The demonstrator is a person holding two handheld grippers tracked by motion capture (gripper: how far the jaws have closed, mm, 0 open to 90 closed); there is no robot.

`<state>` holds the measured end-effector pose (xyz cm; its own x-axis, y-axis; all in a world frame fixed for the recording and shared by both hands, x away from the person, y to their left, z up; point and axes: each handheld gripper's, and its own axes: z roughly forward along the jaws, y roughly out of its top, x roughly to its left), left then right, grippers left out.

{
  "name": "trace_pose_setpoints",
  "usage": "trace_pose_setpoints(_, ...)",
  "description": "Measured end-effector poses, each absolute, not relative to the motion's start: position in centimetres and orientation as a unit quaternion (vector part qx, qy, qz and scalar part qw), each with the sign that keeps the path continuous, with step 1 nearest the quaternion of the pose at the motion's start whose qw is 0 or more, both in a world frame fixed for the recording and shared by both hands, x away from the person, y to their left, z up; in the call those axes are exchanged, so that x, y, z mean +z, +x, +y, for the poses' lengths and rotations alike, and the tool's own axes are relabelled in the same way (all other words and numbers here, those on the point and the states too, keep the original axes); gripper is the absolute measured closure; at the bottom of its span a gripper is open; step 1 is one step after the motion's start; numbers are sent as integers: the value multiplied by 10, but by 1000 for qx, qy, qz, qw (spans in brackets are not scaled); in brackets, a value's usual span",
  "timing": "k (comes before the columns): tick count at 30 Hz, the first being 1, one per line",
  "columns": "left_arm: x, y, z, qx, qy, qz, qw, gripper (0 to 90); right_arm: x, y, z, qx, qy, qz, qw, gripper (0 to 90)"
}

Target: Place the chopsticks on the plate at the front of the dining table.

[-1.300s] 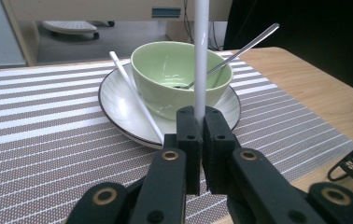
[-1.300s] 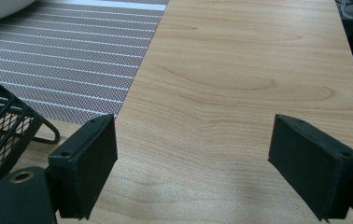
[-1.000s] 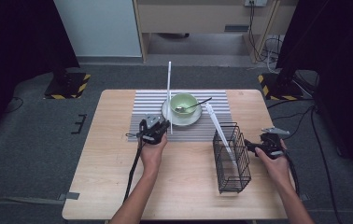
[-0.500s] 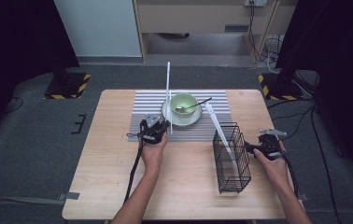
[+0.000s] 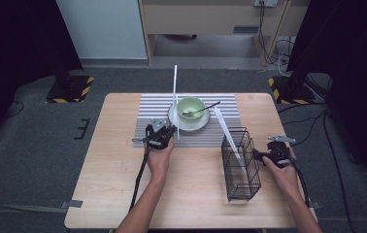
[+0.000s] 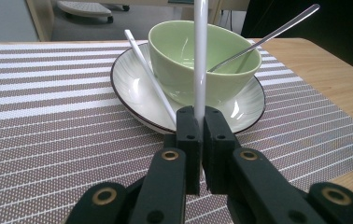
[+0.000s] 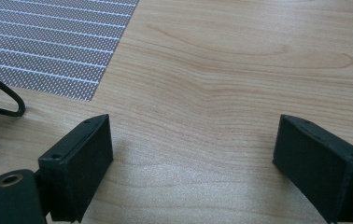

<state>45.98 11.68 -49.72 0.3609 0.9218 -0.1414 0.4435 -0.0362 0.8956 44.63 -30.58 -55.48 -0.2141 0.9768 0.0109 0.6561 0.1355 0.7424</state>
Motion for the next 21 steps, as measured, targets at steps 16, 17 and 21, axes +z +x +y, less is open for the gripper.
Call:
trace_pose_setpoints(16,-514,473,124,224,679,548,434,862,-555,447,-305,316,572,716,246,64)
trace_pose_setpoints(17,-514,473,124,224,679,548,434,862,-555,447,-305,316,572,716,246,64)
trace_pose_setpoints(21,-517,475,125,220,677,557,429,862,-556,448,-305,313,576,714,246,44)
